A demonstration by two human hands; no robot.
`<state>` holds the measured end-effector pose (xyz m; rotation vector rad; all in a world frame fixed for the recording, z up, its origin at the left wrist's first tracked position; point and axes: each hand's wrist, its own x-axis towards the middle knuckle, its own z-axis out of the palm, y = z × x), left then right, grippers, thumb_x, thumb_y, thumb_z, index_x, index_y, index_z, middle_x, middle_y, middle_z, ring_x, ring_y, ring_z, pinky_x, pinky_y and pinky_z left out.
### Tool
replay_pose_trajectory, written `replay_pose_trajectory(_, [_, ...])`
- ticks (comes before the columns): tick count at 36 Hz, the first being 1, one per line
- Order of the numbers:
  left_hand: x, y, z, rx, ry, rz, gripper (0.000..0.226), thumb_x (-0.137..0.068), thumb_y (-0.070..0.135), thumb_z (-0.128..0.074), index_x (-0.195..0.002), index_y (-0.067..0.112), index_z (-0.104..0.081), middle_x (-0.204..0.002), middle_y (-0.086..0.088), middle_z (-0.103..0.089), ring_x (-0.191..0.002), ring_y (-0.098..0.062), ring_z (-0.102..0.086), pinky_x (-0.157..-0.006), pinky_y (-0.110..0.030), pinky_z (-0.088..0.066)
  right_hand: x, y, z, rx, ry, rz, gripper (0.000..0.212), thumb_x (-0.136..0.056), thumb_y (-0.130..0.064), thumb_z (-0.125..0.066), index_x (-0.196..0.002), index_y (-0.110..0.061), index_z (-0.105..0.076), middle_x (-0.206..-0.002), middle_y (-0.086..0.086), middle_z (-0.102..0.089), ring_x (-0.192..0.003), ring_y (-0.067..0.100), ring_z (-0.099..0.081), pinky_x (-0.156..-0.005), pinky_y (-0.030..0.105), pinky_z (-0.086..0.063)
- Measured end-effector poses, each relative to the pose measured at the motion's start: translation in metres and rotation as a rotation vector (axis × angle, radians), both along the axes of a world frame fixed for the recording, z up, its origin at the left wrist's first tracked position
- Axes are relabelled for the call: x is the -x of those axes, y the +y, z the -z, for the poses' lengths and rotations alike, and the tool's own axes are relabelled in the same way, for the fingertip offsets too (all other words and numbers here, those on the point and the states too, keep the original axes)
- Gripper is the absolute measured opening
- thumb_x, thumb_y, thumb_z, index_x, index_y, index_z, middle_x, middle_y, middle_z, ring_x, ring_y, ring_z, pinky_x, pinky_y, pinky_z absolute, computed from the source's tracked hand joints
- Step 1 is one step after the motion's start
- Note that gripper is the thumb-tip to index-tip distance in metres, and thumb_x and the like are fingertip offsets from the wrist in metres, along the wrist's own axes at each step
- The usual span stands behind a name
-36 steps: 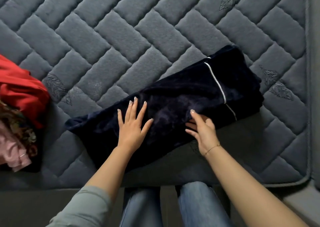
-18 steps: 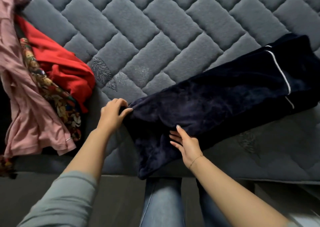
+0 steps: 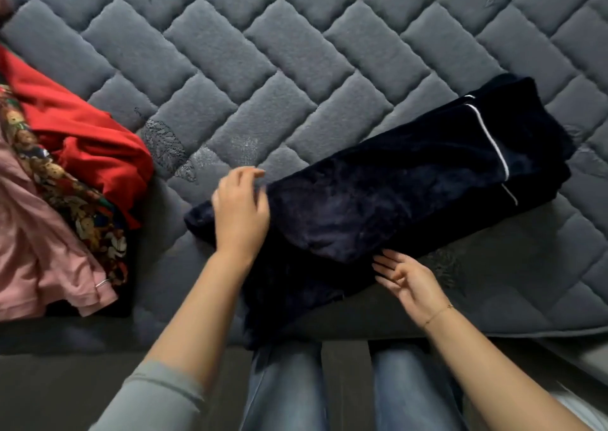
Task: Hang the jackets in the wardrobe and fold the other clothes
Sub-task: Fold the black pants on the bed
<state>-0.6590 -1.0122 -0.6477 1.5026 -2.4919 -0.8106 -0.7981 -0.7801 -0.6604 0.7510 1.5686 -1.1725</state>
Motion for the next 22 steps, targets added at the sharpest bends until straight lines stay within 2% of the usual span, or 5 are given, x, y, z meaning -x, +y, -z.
replay_pose_trajectory(5, [0.084,0.097,-0.001,-0.125,0.092,0.299,0.045,-0.092,0.023,-0.059,-0.136,0.018,-0.053,-0.15,-0.01,-0.04,-0.141,-0.026,-0.034,-0.115,-0.047,-0.023,0.065,0.046,0.005,-0.127,0.11,0.181,0.038,-0.098,0.0,-0.031,-0.131,0.005,-0.048,-0.128,0.024,-0.053,-0.122,0.034,-0.05,-0.093,0.039,-0.046])
replay_pose_trajectory(9, [0.146,0.146,0.02,-0.1,-0.022,0.476,0.059,-0.099,0.041,-0.044,-0.152,0.031,-0.021,-0.162,-0.003,-0.006,-0.149,-0.017,0.001,-0.118,-0.048,0.004,0.125,0.075,0.013,-0.134,0.094,0.363,0.028,-0.101,-0.017,-0.031,-0.104,-0.012,-0.058,-0.108,0.015,-0.059,-0.136,0.031,-0.04,-0.108,0.04,-0.035])
replay_pose_trajectory(15, [0.219,0.174,0.054,-0.058,-0.076,0.493,0.056,-0.098,0.054,-0.027,-0.151,0.041,-0.016,-0.163,0.0,0.001,-0.149,-0.017,0.006,-0.116,-0.05,0.009,0.207,0.106,0.037,0.122,-0.032,0.581,0.049,-0.104,-0.031,-0.023,-0.147,-0.01,-0.031,-0.151,0.013,-0.036,-0.14,0.025,-0.034,-0.11,0.035,-0.029])
replay_pose_trajectory(20, [0.222,0.2,0.071,-0.04,-0.083,0.523,0.048,-0.098,0.048,-0.036,-0.146,0.043,-0.033,-0.162,-0.005,-0.004,-0.149,-0.026,0.0,-0.114,-0.054,0.007,0.25,0.105,0.044,0.195,-0.068,0.477,0.036,-0.095,-0.031,-0.029,-0.113,-0.02,-0.059,-0.105,0.001,-0.061,-0.097,0.023,-0.057,-0.087,0.027,-0.037])
replay_pose_trajectory(22, [0.22,0.203,0.068,-0.071,-0.033,0.524,0.043,-0.099,0.048,-0.034,-0.141,0.044,-0.041,-0.162,-0.002,-0.004,-0.149,-0.023,0.002,-0.114,-0.051,0.011,0.262,0.104,0.041,0.24,-0.075,0.478,0.039,-0.092,-0.026,-0.032,-0.117,-0.016,-0.061,-0.106,0.001,-0.068,-0.102,0.022,-0.059,-0.094,0.031,-0.038])
